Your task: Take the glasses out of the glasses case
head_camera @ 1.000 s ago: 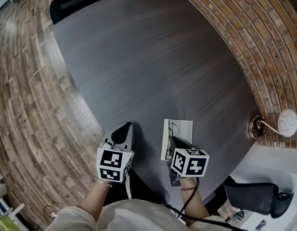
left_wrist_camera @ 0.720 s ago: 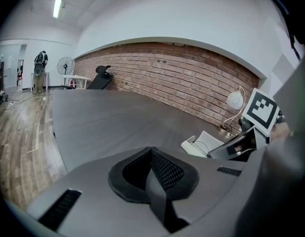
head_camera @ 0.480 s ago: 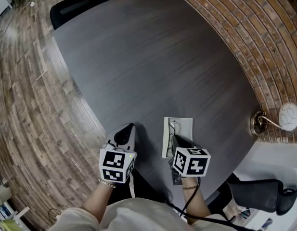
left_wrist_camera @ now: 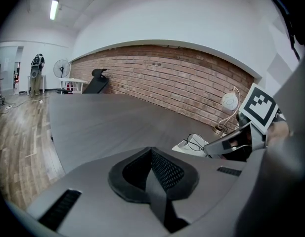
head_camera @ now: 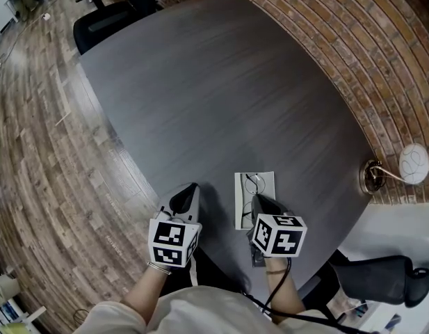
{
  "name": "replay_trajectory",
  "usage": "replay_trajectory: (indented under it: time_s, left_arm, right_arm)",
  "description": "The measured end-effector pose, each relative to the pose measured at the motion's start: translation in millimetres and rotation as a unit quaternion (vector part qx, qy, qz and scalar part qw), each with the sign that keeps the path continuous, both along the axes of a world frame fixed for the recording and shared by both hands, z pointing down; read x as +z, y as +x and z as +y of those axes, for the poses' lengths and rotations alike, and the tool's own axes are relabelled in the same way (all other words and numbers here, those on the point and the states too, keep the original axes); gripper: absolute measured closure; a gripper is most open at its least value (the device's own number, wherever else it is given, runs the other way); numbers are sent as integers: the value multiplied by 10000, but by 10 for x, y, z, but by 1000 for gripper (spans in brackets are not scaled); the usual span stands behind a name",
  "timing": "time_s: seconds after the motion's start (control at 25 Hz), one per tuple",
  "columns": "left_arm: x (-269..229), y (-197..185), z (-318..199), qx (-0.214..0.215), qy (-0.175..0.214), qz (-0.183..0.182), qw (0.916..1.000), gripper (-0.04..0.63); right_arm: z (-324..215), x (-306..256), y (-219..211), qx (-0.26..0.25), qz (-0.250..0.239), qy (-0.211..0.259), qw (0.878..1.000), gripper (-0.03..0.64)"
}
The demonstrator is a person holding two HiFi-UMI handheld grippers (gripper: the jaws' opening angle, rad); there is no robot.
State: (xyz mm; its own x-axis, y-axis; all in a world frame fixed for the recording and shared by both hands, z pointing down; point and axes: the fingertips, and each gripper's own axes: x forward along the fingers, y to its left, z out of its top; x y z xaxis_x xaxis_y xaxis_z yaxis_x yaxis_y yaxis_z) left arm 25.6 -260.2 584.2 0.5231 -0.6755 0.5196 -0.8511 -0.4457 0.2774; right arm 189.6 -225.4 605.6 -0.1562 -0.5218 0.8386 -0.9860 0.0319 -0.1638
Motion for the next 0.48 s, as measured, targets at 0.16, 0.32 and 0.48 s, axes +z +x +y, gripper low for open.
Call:
replay_trajectory:
  time_s: [0.16,0.32,0.48]
  left_arm:
    - [-62,-30,-38,-24,75,2,10000,578]
    - [-136,-53,-79,-36,147,7,9999,578]
    - [-237,-31,-103,48,269,9,9996,578]
  right_arm:
    - [-34,-79,-9,54,-1,137,9999,577]
    - [-80,-190,-38,84,2,293,9995,577]
    - [-116,-275,-51,120,-23,519,9986,577]
